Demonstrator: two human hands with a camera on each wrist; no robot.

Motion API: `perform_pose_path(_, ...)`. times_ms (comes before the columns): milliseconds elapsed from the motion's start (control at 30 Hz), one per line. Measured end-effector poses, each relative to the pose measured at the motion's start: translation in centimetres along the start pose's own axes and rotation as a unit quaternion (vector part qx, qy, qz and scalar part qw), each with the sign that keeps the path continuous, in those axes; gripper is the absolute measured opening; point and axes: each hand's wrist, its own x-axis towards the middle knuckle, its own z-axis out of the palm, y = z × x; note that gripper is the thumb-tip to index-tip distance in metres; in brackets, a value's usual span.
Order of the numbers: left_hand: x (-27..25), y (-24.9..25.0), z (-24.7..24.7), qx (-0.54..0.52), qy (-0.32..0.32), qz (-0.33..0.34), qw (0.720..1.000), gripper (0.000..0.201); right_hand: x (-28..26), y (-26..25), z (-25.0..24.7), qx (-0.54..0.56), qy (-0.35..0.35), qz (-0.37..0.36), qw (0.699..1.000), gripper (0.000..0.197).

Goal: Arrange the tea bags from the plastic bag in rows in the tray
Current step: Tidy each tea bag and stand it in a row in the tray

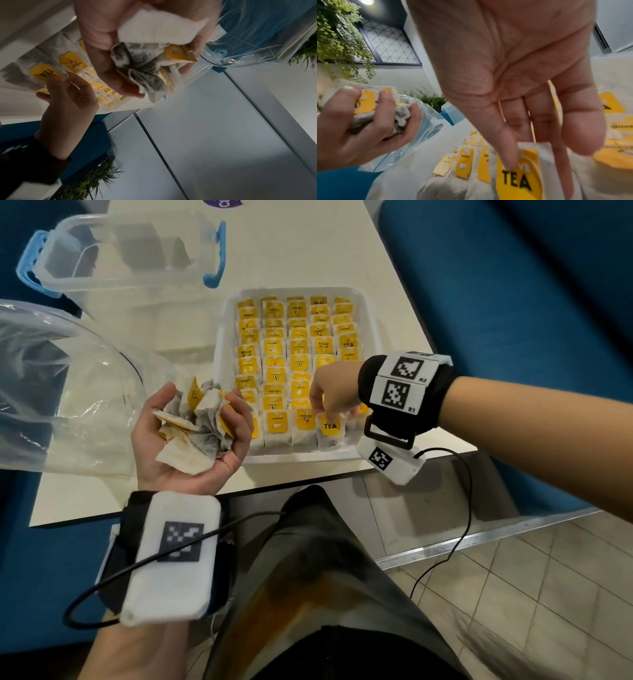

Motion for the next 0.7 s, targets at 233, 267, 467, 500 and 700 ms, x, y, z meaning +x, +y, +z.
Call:
perform_pose_path(233,-0.2,0.4,-0.3,-0.011,-0.008,-0.004,1.000,0.059,0.8,-0.1,0.2,-0.087,0.025,0.022,0.996,0.029)
perform_pose_path(267,-0.3,0.4,-0.4,-0.009,-0.008,-0.003,1.000,0.058,0.9,-0.2,0.1,-0.092,0.028,0.025,0.995,0.029)
perform_pose_path(467,-0.3,0.4,-0.5,-0.010,-0.017,-0.015,1.000,0.059,1.1,-0.6,0.0,-0.103,0.030,0.033,0.994,0.024)
perform_pose_path(500,-0.3,0.4,-0.5,-0.010,-0.017,-0.015,1.000,0.059,1.2,-0.7,-0.1,-0.105,0.034,0.035,0.993,0.023)
perform_pose_path(700,-0.3,0.4,-0.5,-0.007,-0.012,-0.012,1.000,0.056,1.2,-1.0,-0.2,-0.119,0.026,0.045,0.992,0.018)
